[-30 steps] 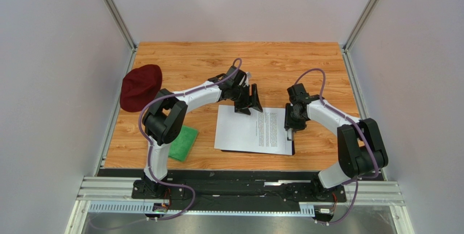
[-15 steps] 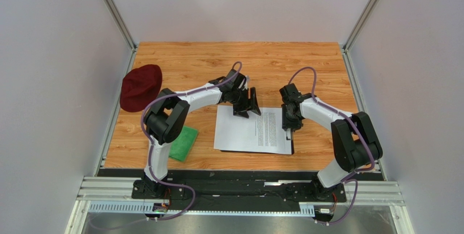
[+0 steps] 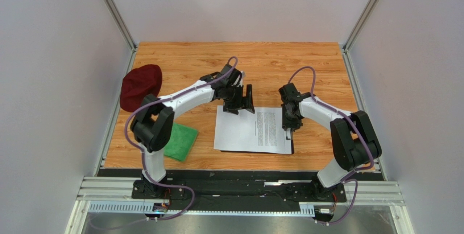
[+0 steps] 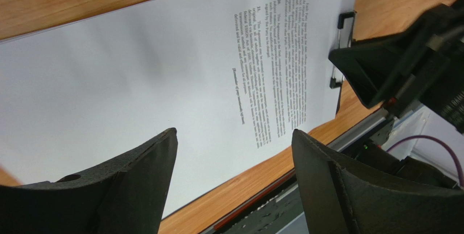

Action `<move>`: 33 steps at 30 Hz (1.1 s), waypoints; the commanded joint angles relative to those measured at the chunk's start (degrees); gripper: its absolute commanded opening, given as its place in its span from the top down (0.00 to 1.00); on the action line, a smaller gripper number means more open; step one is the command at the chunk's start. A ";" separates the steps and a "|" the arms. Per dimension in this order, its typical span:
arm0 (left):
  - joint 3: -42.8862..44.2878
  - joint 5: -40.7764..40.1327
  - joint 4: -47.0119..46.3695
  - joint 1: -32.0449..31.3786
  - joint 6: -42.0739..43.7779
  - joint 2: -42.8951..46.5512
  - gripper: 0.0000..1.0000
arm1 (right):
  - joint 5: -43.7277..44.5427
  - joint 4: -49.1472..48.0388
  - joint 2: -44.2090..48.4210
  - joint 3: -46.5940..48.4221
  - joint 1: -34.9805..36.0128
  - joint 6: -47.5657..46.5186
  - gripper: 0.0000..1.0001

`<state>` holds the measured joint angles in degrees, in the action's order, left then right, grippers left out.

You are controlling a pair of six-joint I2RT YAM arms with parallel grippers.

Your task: Put the files into the folder

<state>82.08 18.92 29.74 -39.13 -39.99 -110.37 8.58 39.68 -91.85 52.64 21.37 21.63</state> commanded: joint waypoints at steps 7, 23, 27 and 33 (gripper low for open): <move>-13.34 -9.08 7.36 6.78 8.44 13.51 0.08 | -6.37 -7.25 -2.36 -1.23 -0.62 -0.53 0.89; -17.12 -12.86 2.27 7.14 3.52 7.36 0.12 | -12.35 -10.32 -1.40 -2.54 -3.17 -1.06 1.00; -18.01 -13.02 -0.12 7.14 2.81 3.86 0.20 | -14.20 -11.46 -1.57 -3.07 -3.52 -1.15 1.00; -18.80 -15.05 -0.73 7.14 2.55 2.61 0.25 | -20.78 -16.73 0.79 -7.02 -6.24 -1.15 1.00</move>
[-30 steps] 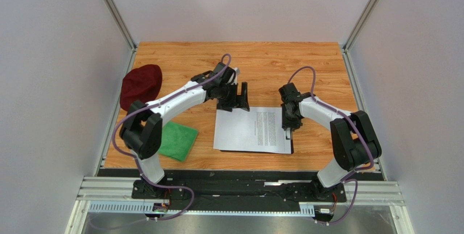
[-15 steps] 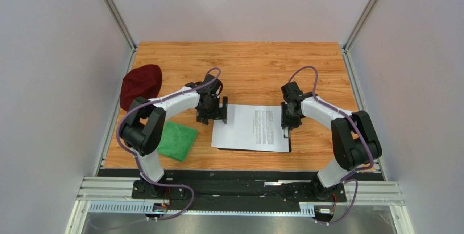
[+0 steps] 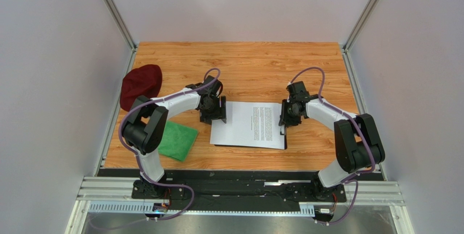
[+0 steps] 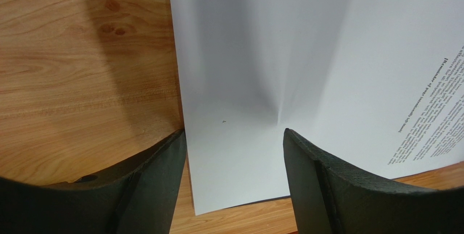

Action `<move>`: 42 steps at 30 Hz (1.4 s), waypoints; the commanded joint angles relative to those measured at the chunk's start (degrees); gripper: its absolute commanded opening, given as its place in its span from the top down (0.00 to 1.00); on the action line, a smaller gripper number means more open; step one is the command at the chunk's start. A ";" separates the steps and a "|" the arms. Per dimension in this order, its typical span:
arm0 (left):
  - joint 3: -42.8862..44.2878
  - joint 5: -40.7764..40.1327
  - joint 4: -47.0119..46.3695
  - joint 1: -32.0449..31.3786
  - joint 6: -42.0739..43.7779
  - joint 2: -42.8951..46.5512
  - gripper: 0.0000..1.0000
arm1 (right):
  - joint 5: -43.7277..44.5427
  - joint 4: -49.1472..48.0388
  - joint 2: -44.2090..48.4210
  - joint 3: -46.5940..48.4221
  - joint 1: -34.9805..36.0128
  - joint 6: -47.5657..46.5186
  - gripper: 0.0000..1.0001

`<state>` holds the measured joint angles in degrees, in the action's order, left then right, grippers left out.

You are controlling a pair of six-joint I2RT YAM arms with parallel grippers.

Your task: Put the files into the folder

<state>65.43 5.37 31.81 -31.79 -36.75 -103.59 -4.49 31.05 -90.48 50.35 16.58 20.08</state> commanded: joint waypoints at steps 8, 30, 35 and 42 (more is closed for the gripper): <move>-0.39 -4.49 -0.44 0.06 1.50 -4.95 0.26 | -19.14 -16.36 5.04 -10.88 -7.34 0.32 1.00; 3.65 0.87 0.80 -0.29 3.09 -8.56 0.25 | -18.28 -15.07 4.61 -10.36 -7.88 0.75 1.00; 3.57 4.91 -1.05 -0.99 1.86 -7.94 0.21 | -10.11 -9.09 3.47 -6.67 -4.98 0.84 0.99; 4.18 6.41 -1.93 -2.05 0.98 -7.42 0.15 | -2.72 -3.72 2.41 -3.42 -4.27 0.23 0.91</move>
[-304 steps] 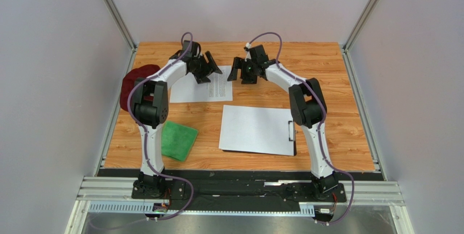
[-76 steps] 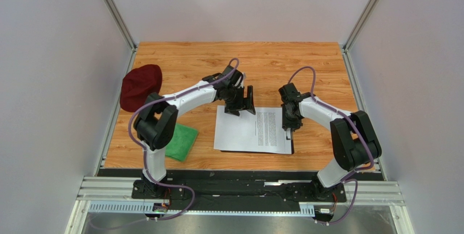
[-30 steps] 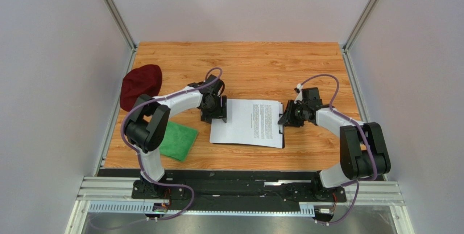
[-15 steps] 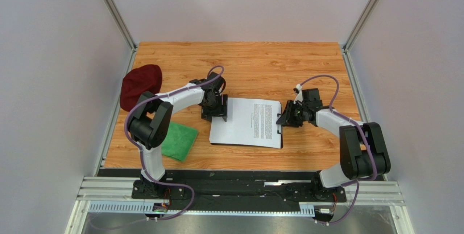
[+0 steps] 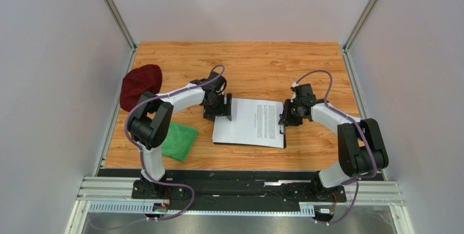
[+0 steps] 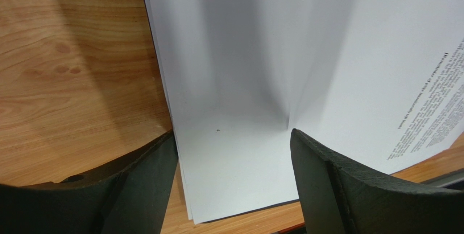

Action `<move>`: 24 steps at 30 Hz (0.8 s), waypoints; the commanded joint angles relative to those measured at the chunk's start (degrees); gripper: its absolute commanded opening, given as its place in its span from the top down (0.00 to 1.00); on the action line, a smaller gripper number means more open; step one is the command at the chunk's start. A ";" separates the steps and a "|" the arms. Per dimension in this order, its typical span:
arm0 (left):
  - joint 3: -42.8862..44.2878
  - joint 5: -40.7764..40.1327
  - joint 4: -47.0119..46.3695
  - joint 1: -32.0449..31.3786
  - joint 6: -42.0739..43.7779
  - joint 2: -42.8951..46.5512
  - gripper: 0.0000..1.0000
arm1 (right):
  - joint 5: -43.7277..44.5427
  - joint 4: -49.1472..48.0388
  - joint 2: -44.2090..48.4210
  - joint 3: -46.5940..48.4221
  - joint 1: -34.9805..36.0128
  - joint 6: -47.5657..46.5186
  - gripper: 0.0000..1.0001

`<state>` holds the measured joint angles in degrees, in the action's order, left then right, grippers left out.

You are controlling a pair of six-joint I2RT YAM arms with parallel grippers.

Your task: Put the files into the folder

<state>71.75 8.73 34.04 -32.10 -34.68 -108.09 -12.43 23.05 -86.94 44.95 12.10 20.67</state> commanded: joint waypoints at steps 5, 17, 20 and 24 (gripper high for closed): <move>-2.14 1.38 -4.42 -1.57 -0.75 -0.29 0.02 | 6.01 5.34 -2.62 3.48 0.29 -0.63 0.73; 4.90 -3.63 6.91 1.24 6.11 9.82 0.01 | 10.13 6.92 -9.83 9.28 0.38 -2.73 0.60; 4.02 -3.72 7.62 2.04 6.55 14.57 0.01 | 15.30 9.11 -13.68 13.31 0.38 -4.14 0.61; 1.91 -1.44 7.27 2.04 6.38 18.96 0.01 | 25.32 15.35 -19.75 21.92 0.47 -12.11 0.64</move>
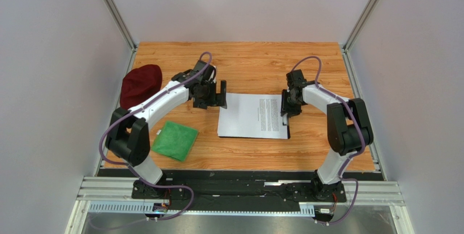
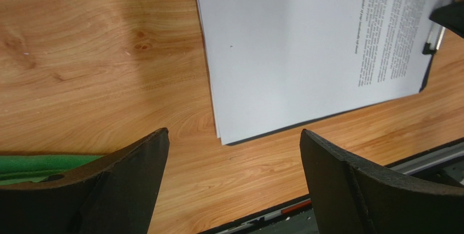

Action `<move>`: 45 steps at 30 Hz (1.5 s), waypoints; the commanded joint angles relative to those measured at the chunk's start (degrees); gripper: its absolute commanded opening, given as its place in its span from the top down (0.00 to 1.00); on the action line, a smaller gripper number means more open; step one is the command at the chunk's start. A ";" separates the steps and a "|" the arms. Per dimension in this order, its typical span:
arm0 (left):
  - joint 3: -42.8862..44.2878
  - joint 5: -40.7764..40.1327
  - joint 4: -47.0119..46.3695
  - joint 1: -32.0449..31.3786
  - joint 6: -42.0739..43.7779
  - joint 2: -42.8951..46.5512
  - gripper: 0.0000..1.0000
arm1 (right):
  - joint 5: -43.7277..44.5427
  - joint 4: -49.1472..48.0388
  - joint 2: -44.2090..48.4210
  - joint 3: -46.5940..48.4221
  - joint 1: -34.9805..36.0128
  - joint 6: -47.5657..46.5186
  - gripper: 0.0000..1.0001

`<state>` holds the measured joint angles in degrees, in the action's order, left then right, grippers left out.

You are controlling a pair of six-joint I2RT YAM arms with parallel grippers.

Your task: Put the files into the folder

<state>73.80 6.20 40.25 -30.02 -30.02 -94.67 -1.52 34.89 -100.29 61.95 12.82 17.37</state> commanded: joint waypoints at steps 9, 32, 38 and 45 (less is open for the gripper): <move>-3.40 6.81 -0.96 -0.04 1.02 8.98 0.01 | 29.63 5.72 -21.43 28.39 4.75 -37.55 0.60; -4.99 3.73 0.26 0.40 -0.30 17.94 0.01 | 25.92 -31.59 -44.83 66.97 15.21 -72.58 0.15; -3.93 6.19 -0.52 0.40 -1.79 22.94 0.01 | 40.75 -16.73 -32.10 62.54 16.01 -49.93 0.02; -0.95 9.09 -1.84 0.40 -3.81 34.62 0.01 | 30.39 18.44 -7.94 49.09 15.83 -9.13 0.00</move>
<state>68.05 12.82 40.05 -29.87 -31.90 -67.24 35.73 33.01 -124.31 119.81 29.52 -19.51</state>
